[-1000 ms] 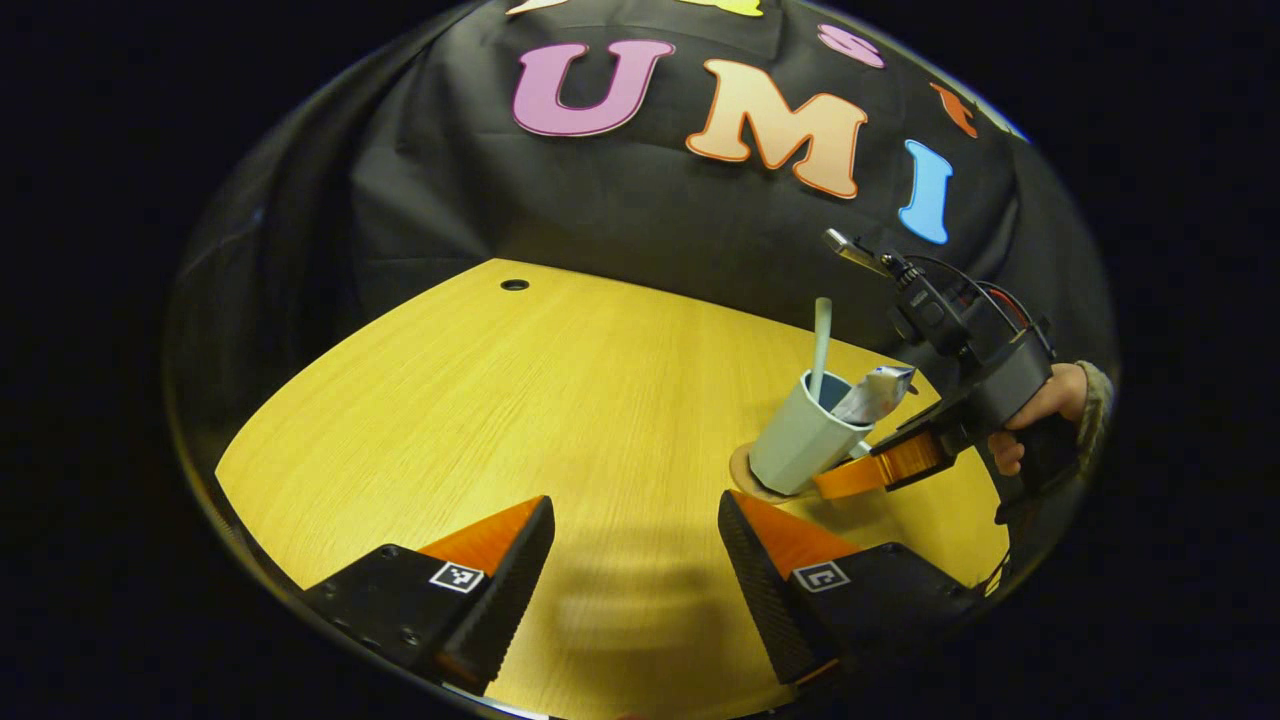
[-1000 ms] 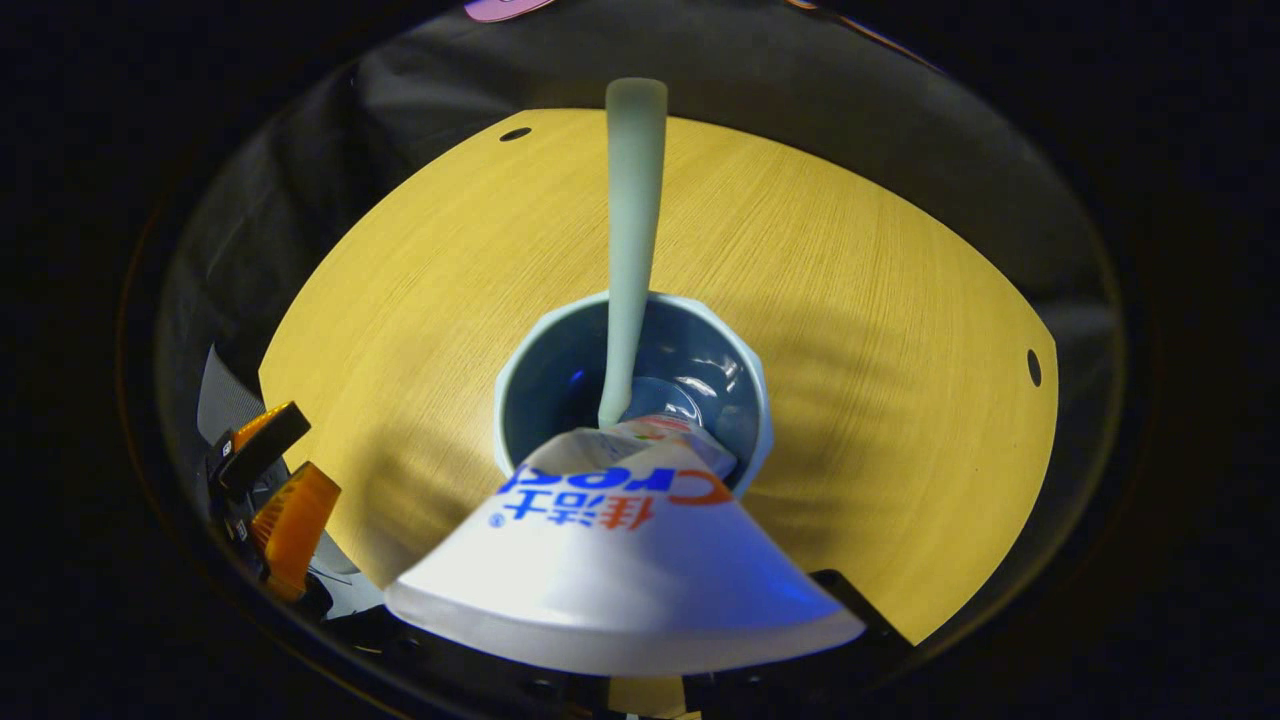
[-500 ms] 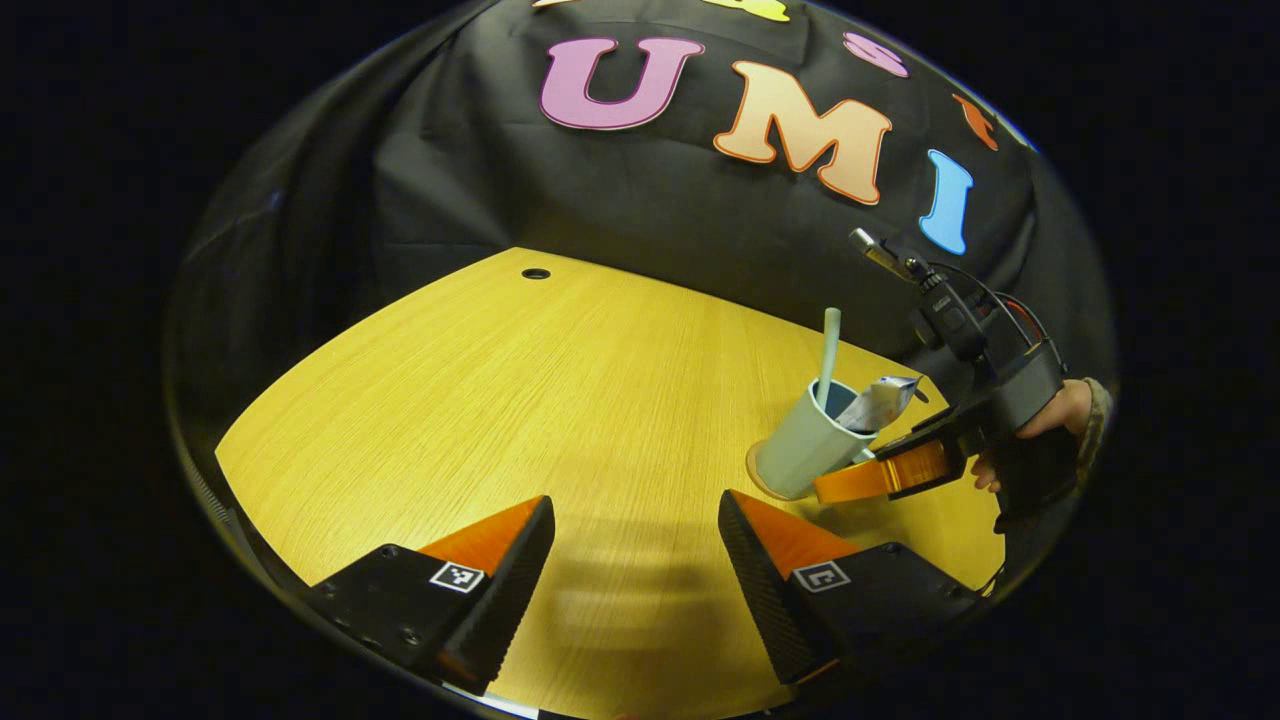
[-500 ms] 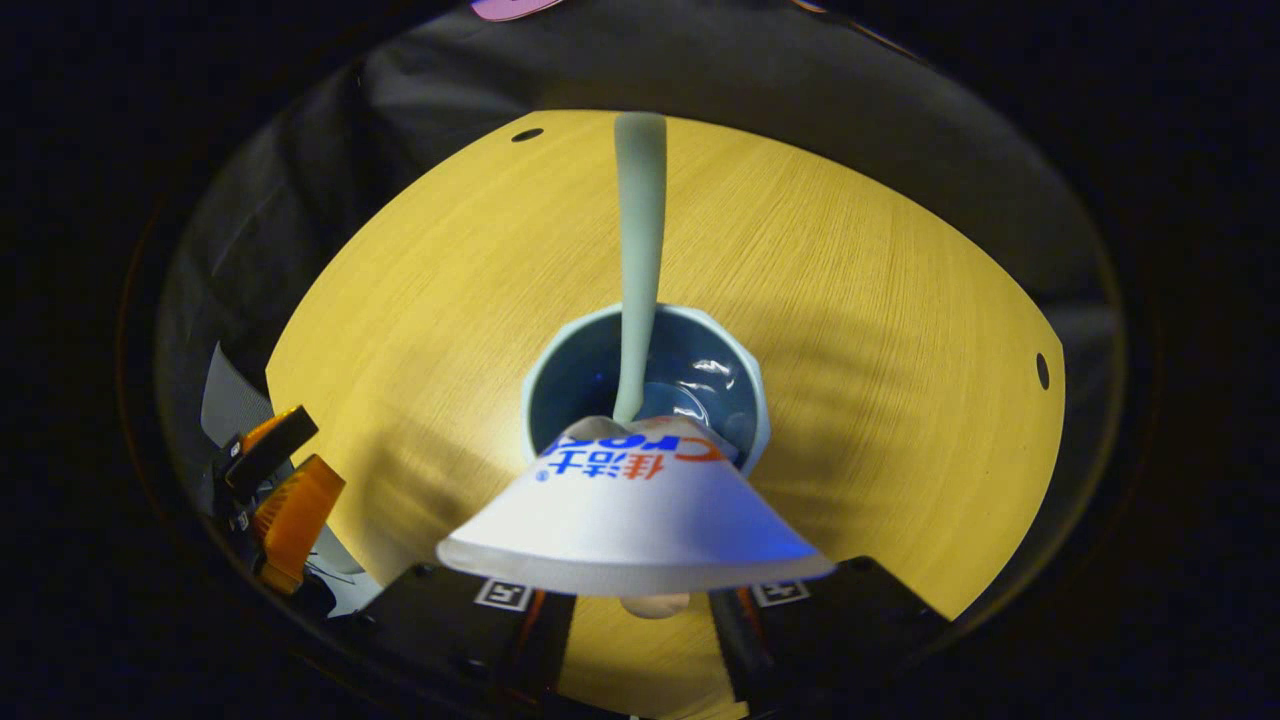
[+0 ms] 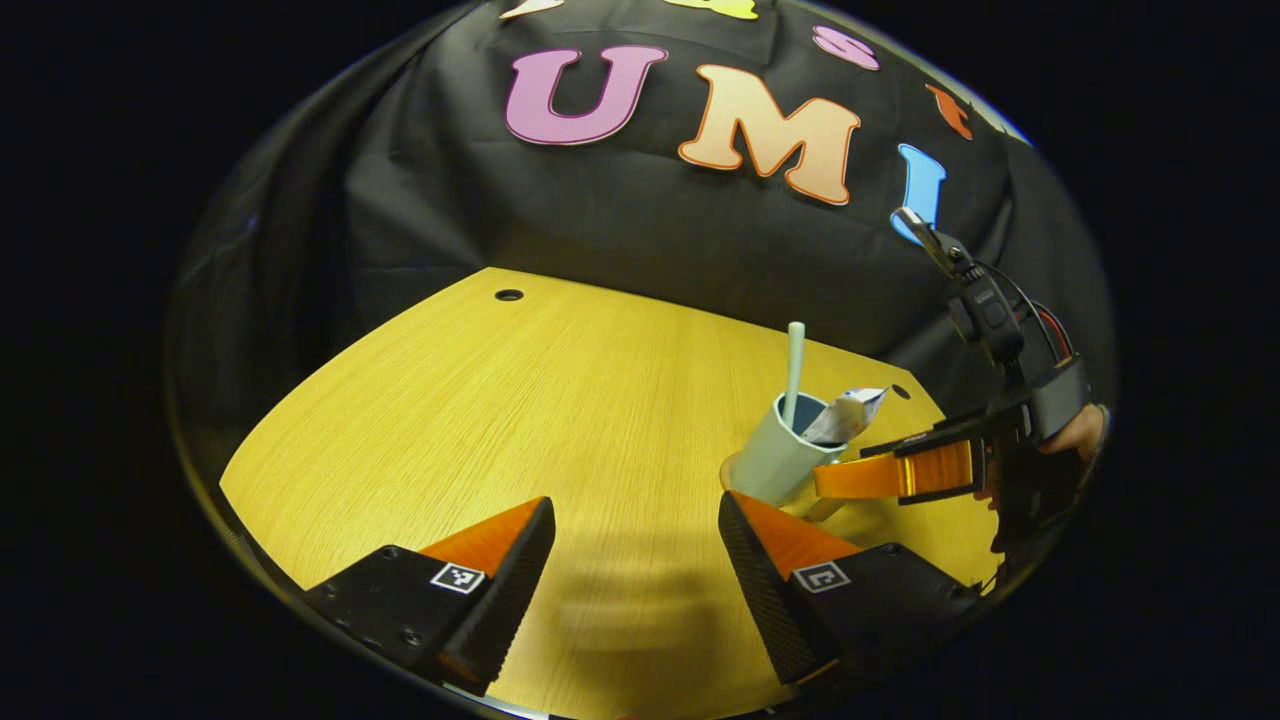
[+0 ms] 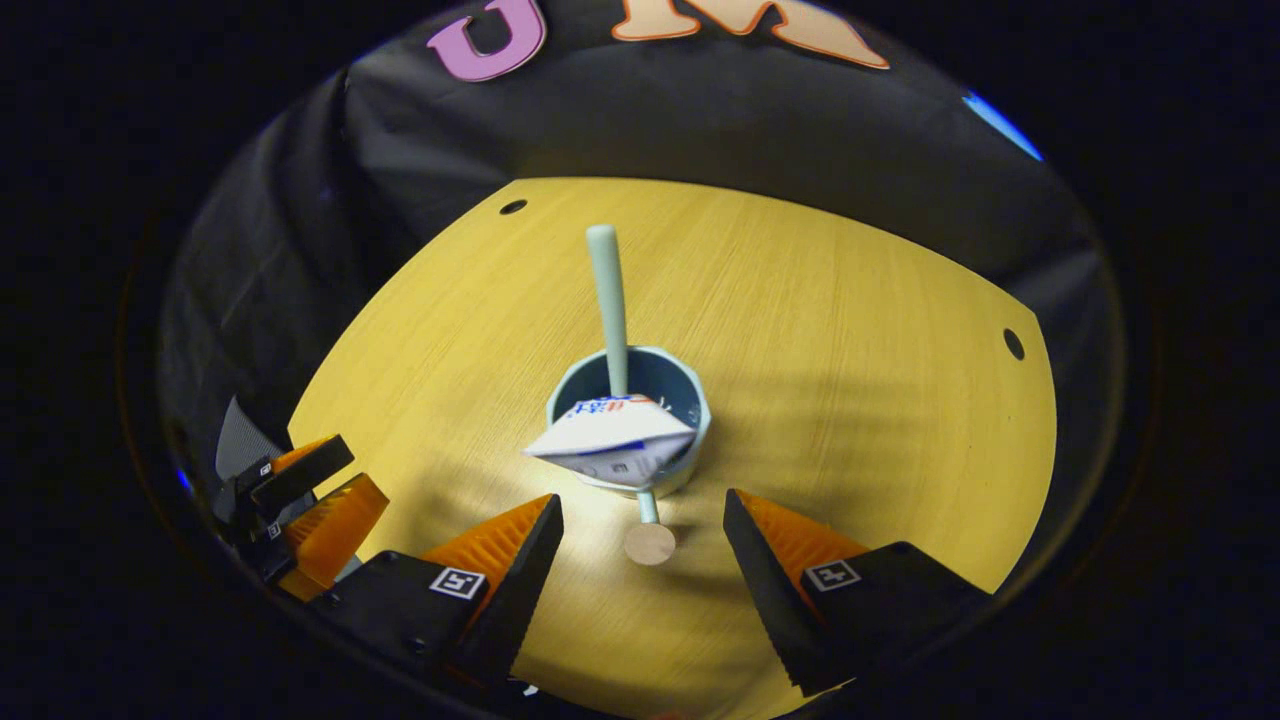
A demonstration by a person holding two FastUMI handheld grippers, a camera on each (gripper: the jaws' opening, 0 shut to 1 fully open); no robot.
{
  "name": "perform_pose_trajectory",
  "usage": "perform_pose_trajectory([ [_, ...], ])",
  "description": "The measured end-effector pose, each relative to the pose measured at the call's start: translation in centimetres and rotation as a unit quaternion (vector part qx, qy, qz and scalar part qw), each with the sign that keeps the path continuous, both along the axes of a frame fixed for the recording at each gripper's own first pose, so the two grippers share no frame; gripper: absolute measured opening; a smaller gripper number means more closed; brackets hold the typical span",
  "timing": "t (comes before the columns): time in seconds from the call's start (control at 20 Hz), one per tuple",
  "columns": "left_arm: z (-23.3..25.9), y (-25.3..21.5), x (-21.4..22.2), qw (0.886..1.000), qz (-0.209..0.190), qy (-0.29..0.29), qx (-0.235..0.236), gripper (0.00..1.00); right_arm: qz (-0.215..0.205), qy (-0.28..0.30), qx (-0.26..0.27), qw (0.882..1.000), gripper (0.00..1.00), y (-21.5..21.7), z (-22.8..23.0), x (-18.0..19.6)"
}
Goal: Put the toothbrush and toothpaste on the desktop into the cup, then pick up the cup and place it on the coaster on the desktop.
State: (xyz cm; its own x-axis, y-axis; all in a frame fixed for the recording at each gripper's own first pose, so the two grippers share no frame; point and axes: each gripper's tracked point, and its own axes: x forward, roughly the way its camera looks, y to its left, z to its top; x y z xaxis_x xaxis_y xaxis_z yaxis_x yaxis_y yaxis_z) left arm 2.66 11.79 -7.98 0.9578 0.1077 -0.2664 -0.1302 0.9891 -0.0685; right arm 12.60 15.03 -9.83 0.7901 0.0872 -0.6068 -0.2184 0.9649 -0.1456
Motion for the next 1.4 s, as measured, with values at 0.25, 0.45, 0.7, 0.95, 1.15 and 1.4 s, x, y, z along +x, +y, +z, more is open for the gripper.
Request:
perform_pose_trajectory([
  [0.25, 0.1, -1.5, 0.7, 1.0, -0.026, 0.008, 0.007, 0.95, -0.036, -0.051, 0.062, 0.996, 0.96, -1.9, 1.8, -3.3],
  [0.45, -0.5, -2.6, 0.8, 0.999, -0.044, 0.025, 0.003, 0.95, -0.077, -0.062, 0.096, 0.99, 0.96, -4.4, 1.4, -5.4],
  [0.7, -0.8, -4.3, 1.4, 0.996, -0.08, 0.037, 0.024, 0.95, -0.129, -0.093, 0.137, 0.978, 0.99, -7.3, 2.0, -7.2],
  [0.95, -1.3, -6.1, 2.1, 0.993, -0.108, 0.051, 0.02, 0.95, -0.164, -0.113, 0.13, 0.971, 0.96, -9.8, 2.4, -9.1],
  [1.15, -1.3, -6.5, 2.2, 0.99, -0.125, 0.061, 0.034, 0.95, -0.173, -0.132, 0.134, 0.967, 0.99, -10.8, 3.6, -9.8],
  [1.4, -1.0, -6.5, 2.7, 0.99, -0.125, 0.062, 0.036, 0.95, -0.189, -0.153, 0.133, 0.961, 0.96, -12.1, 4.6, -10.9],
])
